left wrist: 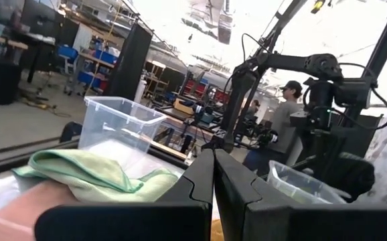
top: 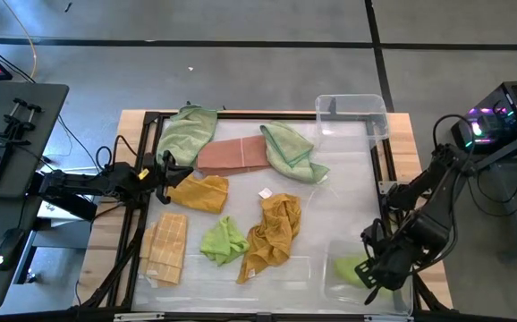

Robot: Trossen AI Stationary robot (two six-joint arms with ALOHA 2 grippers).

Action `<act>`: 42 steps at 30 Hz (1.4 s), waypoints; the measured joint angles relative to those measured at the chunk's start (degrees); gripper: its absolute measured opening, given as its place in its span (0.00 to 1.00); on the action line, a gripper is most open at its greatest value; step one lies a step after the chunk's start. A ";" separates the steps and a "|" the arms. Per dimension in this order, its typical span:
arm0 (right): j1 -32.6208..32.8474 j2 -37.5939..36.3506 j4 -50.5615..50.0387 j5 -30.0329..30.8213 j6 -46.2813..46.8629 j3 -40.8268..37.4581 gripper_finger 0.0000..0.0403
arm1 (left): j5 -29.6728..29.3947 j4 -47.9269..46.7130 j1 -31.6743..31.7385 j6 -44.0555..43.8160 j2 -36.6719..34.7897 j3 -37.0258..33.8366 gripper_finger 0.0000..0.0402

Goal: Sort microfiber towel by color & place in baskets
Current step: Put the yellow towel into the top transparent bin

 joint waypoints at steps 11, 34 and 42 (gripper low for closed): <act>-5.17 -1.46 4.10 4.80 -3.42 0.04 0.41 | 0.00 0.02 -0.02 -1.02 -0.02 0.00 0.00; -39.71 4.30 10.56 22.03 -50.58 0.11 0.41 | -0.04 0.11 -0.01 -20.50 0.00 0.01 0.00; -47.30 15.54 23.00 11.62 -70.05 0.11 0.41 | -0.48 0.11 -0.02 -15.57 -0.01 0.02 0.00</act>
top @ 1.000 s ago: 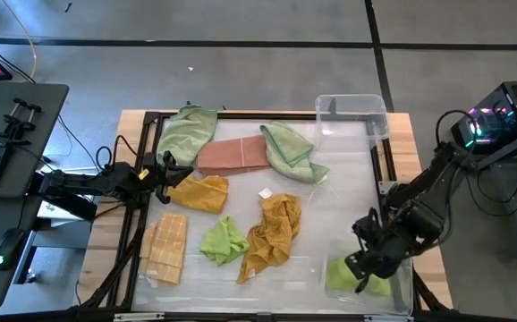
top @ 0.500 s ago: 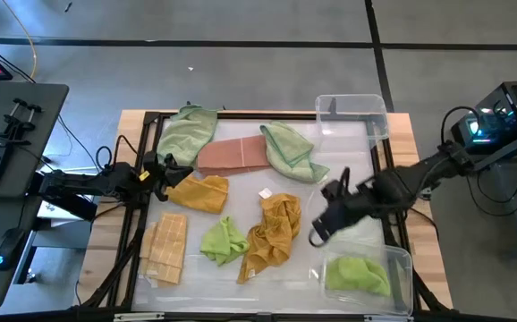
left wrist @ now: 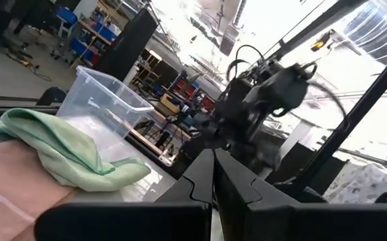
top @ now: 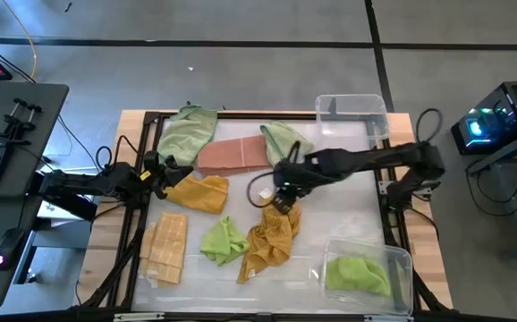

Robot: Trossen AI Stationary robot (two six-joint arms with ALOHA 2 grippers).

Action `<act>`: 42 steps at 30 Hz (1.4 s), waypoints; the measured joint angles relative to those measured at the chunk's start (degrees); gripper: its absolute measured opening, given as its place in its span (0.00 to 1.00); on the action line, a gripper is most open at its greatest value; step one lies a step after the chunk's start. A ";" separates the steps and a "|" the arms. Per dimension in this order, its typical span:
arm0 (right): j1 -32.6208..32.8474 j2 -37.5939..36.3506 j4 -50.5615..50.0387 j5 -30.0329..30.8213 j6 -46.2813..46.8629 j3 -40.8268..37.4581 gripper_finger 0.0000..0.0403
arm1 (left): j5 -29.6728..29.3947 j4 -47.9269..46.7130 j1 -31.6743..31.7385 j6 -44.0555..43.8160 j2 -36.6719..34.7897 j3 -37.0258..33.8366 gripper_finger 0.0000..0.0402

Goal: Sort microfiber towel by color & place in baskets
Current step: Put the yellow towel into the top transparent bin

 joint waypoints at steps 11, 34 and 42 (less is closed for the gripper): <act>0.15 16.67 1.49 -15.98 6.74 0.00 0.54 | -0.02 -0.04 0.00 -2.26 -0.01 0.00 0.00; 11.71 20.39 6.08 6.09 23.88 -0.51 0.07 | -0.04 -2.25 -0.20 -2.24 0.00 0.02 0.00; 13.09 4.71 -2.97 14.64 24.56 -0.24 0.07 | -0.41 -3.69 -0.20 -1.91 -0.01 0.02 0.00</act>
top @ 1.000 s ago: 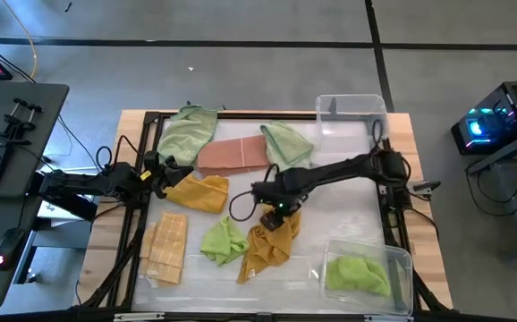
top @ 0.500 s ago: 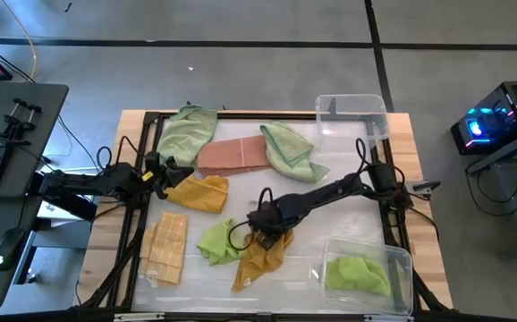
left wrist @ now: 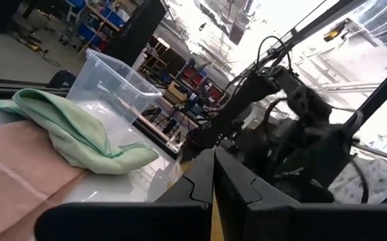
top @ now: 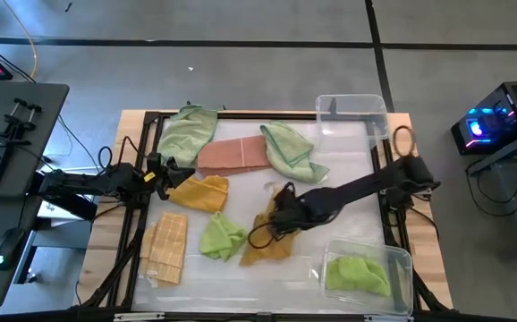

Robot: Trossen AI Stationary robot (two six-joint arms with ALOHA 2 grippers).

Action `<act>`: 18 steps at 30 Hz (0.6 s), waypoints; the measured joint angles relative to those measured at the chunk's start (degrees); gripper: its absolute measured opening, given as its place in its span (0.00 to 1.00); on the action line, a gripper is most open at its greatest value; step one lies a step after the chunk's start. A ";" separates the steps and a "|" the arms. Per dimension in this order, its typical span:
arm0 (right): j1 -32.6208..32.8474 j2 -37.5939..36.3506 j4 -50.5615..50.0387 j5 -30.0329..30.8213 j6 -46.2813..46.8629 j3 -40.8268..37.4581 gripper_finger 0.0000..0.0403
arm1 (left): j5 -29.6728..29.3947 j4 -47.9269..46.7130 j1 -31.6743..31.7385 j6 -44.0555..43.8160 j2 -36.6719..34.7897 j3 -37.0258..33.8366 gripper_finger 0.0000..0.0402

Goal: Sort microfiber towel by color & place in baskets
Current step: Put the yellow towel into the top transparent bin

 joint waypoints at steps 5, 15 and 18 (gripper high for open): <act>-2.80 -11.71 -8.82 12.14 -1.50 0.22 0.03 | -2.24 0.19 0.00 0.05 0.02 0.00 0.00; -16.91 -31.02 -19.77 25.83 -14.35 0.15 0.05 | -8.52 0.28 0.00 0.08 0.02 0.00 0.00; -22.55 -35.47 -20.03 29.82 -22.62 1.29 0.04 | -10.88 0.37 0.00 -0.03 0.02 0.00 0.00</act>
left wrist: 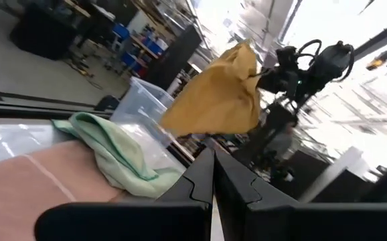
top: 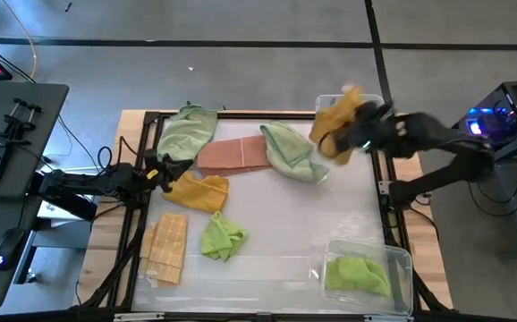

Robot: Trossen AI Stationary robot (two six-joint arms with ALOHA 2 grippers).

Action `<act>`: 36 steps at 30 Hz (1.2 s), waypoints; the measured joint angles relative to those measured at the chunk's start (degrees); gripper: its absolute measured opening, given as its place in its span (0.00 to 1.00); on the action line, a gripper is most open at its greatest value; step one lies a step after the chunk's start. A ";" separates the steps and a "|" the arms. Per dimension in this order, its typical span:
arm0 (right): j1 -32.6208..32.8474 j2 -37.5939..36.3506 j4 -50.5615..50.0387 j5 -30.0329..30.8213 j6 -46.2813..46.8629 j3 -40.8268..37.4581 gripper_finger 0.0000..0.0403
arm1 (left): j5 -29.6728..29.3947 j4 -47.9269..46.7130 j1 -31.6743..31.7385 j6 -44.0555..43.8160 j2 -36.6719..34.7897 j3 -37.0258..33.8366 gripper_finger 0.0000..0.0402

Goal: Sort microfiber towel by color & place in baskets
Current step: Put the yellow towel into the top transparent bin

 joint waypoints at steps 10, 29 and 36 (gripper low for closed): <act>-22.95 -3.73 7.46 -4.40 -29.64 2.46 0.05 | -17.40 3.08 0.09 0.15 -0.02 0.00 0.00; -49.44 13.20 13.46 -34.51 -44.48 -8.39 0.11 | -25.05 3.32 0.09 1.03 -0.02 0.00 0.00; -53.55 17.55 7.64 -39.17 -42.88 -8.44 0.28 | -26.35 3.32 0.09 1.03 0.00 0.00 0.00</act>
